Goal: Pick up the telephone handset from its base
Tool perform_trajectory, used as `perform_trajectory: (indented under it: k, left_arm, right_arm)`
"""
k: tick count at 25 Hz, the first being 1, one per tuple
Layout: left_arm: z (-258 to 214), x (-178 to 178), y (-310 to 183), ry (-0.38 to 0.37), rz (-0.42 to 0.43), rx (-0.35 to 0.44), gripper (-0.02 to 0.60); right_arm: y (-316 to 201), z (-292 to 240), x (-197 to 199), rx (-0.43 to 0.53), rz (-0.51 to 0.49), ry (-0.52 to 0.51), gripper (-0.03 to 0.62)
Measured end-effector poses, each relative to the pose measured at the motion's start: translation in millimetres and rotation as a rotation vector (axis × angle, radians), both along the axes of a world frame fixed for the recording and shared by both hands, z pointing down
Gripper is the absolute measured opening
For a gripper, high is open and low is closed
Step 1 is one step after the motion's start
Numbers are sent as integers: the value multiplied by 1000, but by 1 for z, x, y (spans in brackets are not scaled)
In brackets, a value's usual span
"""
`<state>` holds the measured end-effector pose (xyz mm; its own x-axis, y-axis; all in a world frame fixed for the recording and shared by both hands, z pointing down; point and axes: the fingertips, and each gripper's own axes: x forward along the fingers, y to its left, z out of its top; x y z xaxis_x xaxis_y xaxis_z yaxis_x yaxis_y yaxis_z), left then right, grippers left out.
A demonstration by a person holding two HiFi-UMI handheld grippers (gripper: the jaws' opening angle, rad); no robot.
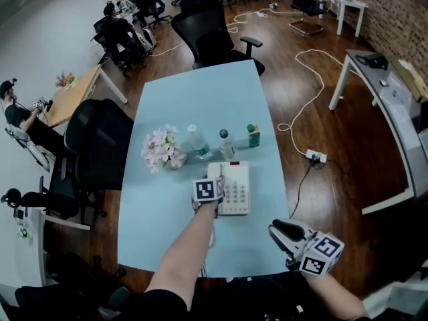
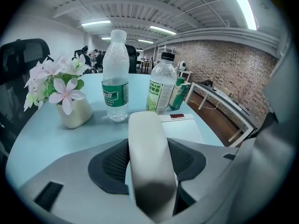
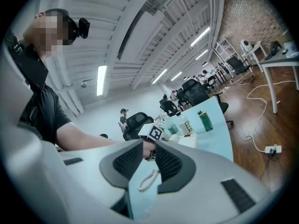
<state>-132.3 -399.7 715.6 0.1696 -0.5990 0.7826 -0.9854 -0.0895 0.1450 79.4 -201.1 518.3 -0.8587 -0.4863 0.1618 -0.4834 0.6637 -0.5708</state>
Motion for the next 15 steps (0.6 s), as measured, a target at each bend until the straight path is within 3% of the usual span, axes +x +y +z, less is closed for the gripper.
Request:
perform_trajectory:
  k: [3, 7, 11, 15]
  left_arm:
    - [-20, -1, 2, 11, -15, 55, 236]
    - [-65, 12, 10, 117, 11, 159, 236]
    - [-111, 17, 44, 287, 21, 254, 236]
    - [-157, 13, 110, 441, 34, 338, 235]
  right_arm:
    - [8, -2, -4, 10, -10, 0, 95]
    - [18, -6, -8, 28, -12, 0, 95]
    - [30, -18, -20, 53, -14, -10, 95]
    - [53, -33, -34, 80, -14, -15, 91]
